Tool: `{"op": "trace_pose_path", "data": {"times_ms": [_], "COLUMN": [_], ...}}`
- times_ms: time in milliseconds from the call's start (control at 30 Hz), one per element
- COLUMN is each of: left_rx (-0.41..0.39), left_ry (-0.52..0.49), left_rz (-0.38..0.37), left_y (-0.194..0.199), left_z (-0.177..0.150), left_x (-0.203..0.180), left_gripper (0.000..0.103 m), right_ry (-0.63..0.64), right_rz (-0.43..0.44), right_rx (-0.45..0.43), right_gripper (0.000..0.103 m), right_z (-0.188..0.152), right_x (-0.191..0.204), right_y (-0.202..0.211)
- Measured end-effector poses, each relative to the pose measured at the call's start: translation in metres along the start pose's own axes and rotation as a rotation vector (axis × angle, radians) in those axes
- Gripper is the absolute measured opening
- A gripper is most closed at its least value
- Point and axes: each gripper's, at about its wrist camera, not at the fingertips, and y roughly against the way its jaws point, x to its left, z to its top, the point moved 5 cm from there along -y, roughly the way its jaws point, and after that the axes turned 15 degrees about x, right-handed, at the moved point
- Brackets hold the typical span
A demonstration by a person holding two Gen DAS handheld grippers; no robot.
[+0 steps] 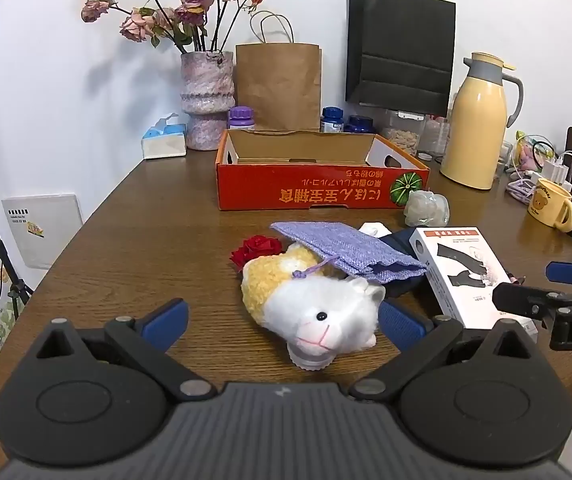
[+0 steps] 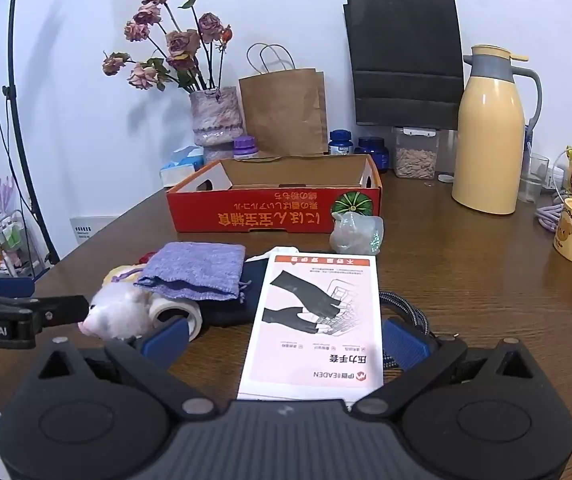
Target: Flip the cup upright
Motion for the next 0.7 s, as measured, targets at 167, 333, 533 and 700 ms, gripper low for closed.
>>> {"op": "trace_pose_path", "data": {"times_ms": [167,333,533,700], "left_rx": [-0.010,-0.014,-0.021,-0.023], "left_ry": [-0.002,-0.002,0.005,0.005], "left_rz": [-0.002,-0.007,0.000,0.004], "left_y": [0.0007,0.0004,0.0031,0.0028], "left_z": [-0.0004,-0.0005,0.0012,0.0006], "left_x": [-0.0013,-0.0019,0.0012,-0.0001], "left_gripper": [0.103,0.103,0.103,0.103], "right_ry": [0.003,0.000,-0.003,-0.009], "right_rz": [0.001,0.003,0.002,-0.001], "right_rx": [0.001,0.000,-0.009,-0.012], "right_gripper": [0.103,0.103,0.103,0.103], "right_z": [-0.0008,0.0019,0.0010,0.0012], "right_x": [0.0011,-0.0029,-0.0045,-0.0050], "right_y": [0.0001,-0.0005,0.0032,0.0040]}}
